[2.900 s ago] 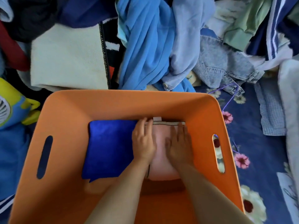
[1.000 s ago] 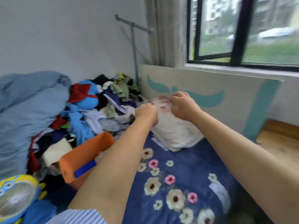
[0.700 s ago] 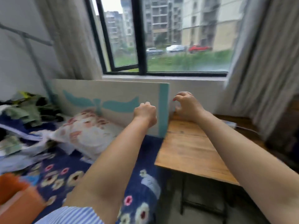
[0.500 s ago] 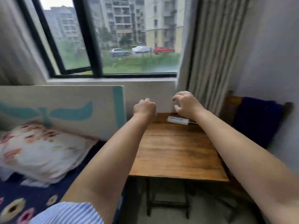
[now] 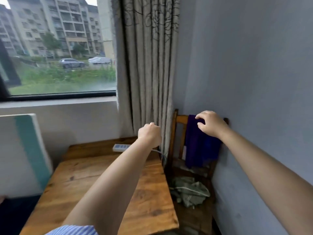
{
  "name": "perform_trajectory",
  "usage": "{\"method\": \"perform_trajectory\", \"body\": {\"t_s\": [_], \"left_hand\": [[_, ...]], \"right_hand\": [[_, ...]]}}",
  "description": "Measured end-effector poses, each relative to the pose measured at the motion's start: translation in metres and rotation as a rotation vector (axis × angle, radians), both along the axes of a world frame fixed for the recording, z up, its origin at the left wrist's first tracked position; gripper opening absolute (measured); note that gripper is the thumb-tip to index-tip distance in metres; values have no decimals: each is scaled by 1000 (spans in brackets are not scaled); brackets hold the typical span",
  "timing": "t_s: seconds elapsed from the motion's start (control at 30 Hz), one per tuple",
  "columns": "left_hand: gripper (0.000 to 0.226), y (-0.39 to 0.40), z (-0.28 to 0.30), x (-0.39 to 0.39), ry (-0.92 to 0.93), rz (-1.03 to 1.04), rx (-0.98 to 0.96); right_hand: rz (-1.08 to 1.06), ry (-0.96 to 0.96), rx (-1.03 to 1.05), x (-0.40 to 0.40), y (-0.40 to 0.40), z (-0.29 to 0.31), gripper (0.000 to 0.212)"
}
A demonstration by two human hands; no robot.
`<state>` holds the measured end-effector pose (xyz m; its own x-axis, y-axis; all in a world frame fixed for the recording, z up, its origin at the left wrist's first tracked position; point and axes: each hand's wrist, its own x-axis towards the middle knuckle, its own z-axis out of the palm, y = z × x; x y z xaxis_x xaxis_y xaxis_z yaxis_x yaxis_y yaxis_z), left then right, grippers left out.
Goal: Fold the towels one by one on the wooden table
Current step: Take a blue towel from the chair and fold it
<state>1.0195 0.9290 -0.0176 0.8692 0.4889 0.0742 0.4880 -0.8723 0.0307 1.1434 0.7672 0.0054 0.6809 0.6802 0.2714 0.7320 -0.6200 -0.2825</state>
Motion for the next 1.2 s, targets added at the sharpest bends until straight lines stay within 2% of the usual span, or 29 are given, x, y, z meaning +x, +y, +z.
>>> {"method": "perform_trajectory", "body": {"t_s": [0.4,0.63,0.87,0.97,1.0,1.1,1.2], "left_hand": [[31,62,-15,191,48,-299,21],[29,55,-59,278,87,-398,-254],[27,32,-86,364,46,-325,-458],[30,17,-96,403,56,-304,-512],[31,12,-101,414,56,-296,-544],[35,-2,-116,443,47,-272,-601],[46,-15,-130,468,52,-243,-613]], "right_hand": [[-391,139,11,169,-4,-36,31],[-507,242,-22,229,-15,-82,28],[-529,260,-86,307,-12,-123,25],[-431,21,-114,344,-9,-144,23],[-395,6,-142,356,-8,-151,24],[-298,-92,-218,384,-4,-168,5],[-226,-81,-309,400,-1,-181,27]]}}
